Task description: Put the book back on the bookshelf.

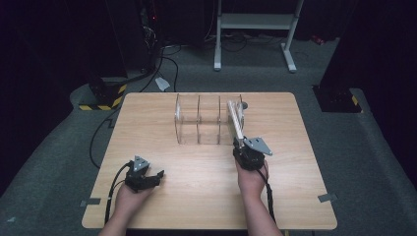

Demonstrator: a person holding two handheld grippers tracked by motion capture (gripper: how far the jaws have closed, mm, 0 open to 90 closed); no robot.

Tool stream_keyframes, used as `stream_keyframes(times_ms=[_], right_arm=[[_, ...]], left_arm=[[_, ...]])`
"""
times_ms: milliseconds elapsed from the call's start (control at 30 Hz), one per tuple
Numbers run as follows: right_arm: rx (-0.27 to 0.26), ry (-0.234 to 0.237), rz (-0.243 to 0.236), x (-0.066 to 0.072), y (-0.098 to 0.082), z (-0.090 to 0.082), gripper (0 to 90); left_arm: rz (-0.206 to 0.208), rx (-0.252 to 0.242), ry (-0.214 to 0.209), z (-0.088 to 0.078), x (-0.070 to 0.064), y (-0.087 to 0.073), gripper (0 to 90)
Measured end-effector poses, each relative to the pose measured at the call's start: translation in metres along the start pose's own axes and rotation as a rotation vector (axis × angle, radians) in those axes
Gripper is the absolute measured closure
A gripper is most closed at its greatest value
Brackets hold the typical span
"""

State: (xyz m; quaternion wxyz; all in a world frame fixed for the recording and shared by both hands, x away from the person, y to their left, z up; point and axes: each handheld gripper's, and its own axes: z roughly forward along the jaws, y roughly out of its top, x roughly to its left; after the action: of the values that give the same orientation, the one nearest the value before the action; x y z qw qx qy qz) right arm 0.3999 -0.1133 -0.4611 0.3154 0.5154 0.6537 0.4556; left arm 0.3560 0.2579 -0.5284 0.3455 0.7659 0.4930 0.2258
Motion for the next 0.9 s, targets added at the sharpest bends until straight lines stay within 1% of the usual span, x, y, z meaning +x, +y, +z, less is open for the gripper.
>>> stream_keyframes(times_ms=[100, 233, 400, 633, 767, 900], right_arm=[[0.005, 0.000, 0.001, -0.0014, -0.0006, -0.0026, 67.0], [0.002, 0.020, 0.020, -0.0034, -0.0019, -0.0057, 69.0], [0.003, 0.028, 0.024, -0.0029, -0.0043, -0.0088, 71.2], [0.003, 0.036, 0.027, -0.0020, -0.0048, -0.0084, 71.7], [0.003, 0.036, 0.052, -0.0035, -0.0047, -0.0075, 72.6], [0.003, 0.037, 0.051, -0.0029, -0.0039, -0.0062, 72.7]], left_arm=[[0.000, 0.000, 0.000, 0.0000, 0.0000, 0.0000, 29.4], [0.000, 0.000, 0.000, 0.0000, 0.0000, 0.0001, 29.4], [0.001, 0.000, 0.000, 0.0000, 0.0000, 0.0000, 29.4], [0.001, 0.000, 0.001, 0.0000, 0.0000, 0.0000, 29.4], [0.000, 0.000, 0.001, 0.0000, 0.0000, 0.0000, 29.4], [0.000, 0.000, 0.002, -0.0001, -0.0002, 0.0000, 29.5]])
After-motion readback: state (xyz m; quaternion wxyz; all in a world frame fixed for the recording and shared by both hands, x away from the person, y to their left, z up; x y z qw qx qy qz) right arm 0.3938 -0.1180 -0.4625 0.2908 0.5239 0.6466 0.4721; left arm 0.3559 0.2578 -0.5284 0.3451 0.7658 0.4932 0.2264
